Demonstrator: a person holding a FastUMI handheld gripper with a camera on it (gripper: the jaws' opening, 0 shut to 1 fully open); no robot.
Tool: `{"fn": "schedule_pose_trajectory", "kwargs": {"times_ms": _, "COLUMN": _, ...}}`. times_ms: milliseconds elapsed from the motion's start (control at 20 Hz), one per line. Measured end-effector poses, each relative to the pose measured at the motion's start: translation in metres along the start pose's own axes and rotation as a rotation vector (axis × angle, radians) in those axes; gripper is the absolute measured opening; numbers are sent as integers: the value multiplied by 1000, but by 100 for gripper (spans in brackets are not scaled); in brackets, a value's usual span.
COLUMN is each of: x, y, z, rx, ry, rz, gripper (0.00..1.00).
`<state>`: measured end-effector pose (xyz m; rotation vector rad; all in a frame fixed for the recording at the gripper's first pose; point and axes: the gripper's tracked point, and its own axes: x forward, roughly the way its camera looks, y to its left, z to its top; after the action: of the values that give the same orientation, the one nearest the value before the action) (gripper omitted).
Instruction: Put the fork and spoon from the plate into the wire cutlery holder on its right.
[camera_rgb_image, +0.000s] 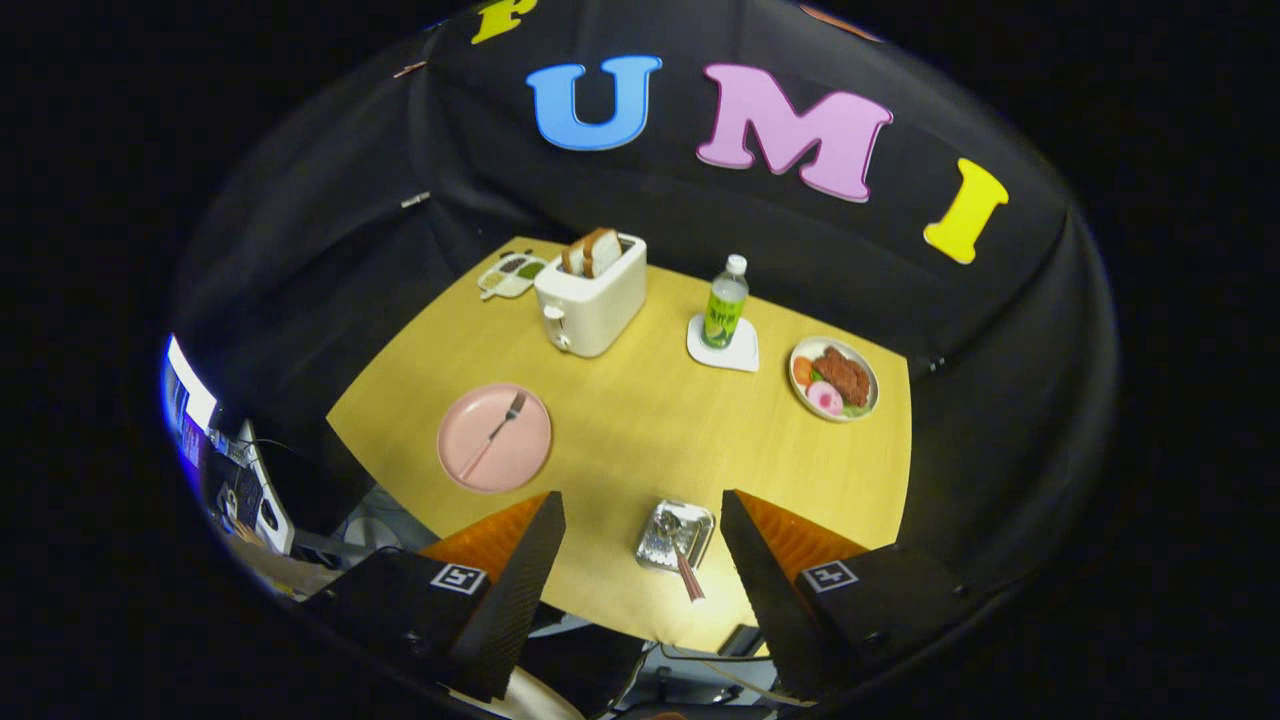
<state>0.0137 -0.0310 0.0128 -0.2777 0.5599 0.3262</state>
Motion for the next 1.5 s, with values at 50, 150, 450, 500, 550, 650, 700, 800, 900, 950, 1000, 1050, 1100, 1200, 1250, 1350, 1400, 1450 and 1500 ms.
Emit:
{"fn": "schedule_pose_trajectory", "kwargs": {"times_ms": 50, "x": 6, "y": 11, "z": 9, "rx": -8, "ry": -46, "rz": 1, "gripper": 98}}
{"fn": "schedule_pose_trajectory", "kwargs": {"times_ms": 150, "x": 16, "y": 41, "z": 15, "rx": -13, "ry": -123, "rz": 18, "gripper": 98}}
{"fn": "schedule_pose_trajectory", "kwargs": {"times_ms": 450, "x": 88, "y": 134, "z": -23, "rx": 82, "ry": -109, "rz": 116, "gripper": 99}}
{"fn": "schedule_pose_trajectory", "kwargs": {"times_ms": 500, "x": 104, "y": 146, "z": -27, "rx": 115, "ry": -103, "rz": 125, "gripper": 99}}
{"fn": "schedule_pose_trajectory", "kwargs": {"times_ms": 550, "x": 119, "y": 155, "z": -30, "rx": 138, "ry": -106, "rz": 119, "gripper": 99}}
{"fn": "schedule_pose_trajectory", "kwargs": {"times_ms": 650, "x": 142, "y": 169, "z": -31, "rx": 165, "ry": -123, "rz": 101, "gripper": 99}}
{"fn": "schedule_pose_trajectory", "kwargs": {"times_ms": 700, "x": 154, "y": 177, "z": -34, "rx": 169, "ry": -120, "rz": 98, "gripper": 99}}
{"fn": "schedule_pose_trajectory", "kwargs": {"times_ms": 800, "x": 175, "y": 197, "z": -46, "rx": 165, "ry": -80, "rz": 107, "gripper": 100}}
{"fn": "schedule_pose_trajectory", "kwargs": {"times_ms": 900, "x": 196, "y": 213, "z": -60, "rx": 149, "ry": -26, "rz": 107, "gripper": 100}}
{"fn": "schedule_pose_trajectory", "kwargs": {"times_ms": 950, "x": 204, "y": 218, "z": -66, "rx": 142, "ry": -6, "rz": 102, "gripper": 100}}
{"fn": "schedule_pose_trajectory", "kwargs": {"times_ms": 1000, "x": 213, "y": 224, "z": -73, "rx": 133, "ry": 14, "rz": 93, "gripper": 100}}
{"fn": "schedule_pose_trajectory", "kwargs": {"times_ms": 1050, "x": 223, "y": 228, "z": -82, "rx": 128, "ry": 39, "rz": 83, "gripper": 100}}
{"fn": "schedule_pose_trajectory", "kwargs": {"times_ms": 1100, "x": 232, "y": 233, "z": -92, "rx": 120, "ry": 72, "rz": 74, "gripper": 100}}
{"fn": "schedule_pose_trajectory", "kwargs": {"times_ms": 1200, "x": 249, "y": 237, "z": -113, "rx": 105, "ry": 138, "rz": 42, "gripper": 100}}
{"fn": "schedule_pose_trajectory", "kwargs": {"times_ms": 1250, "x": 256, "y": 236, "z": -122, "rx": 96, "ry": 175, "rz": 14, "gripper": 100}}
{"fn": "schedule_pose_trajectory", "kwargs": {"times_ms": 1350, "x": 265, "y": 242, "z": -135, "rx": 100, "ry": 216, "rz": 2, "gripper": 100}}
{"fn": "schedule_pose_trajectory", "kwargs": {"times_ms": 1400, "x": 270, "y": 246, "z": -137, "rx": 95, "ry": 227, "rz": -1, "gripper": 100}}
{"fn": "schedule_pose_trajectory", "kwargs": {"times_ms": 1450, "x": 275, "y": 248, "z": -139, "rx": 87, "ry": 237, "rz": -2, "gripper": 100}}
{"fn": "schedule_pose_trajectory", "kwargs": {"times_ms": 1500, "x": 279, "y": 250, "z": -143, "rx": 78, "ry": 250, "rz": -4, "gripper": 100}}
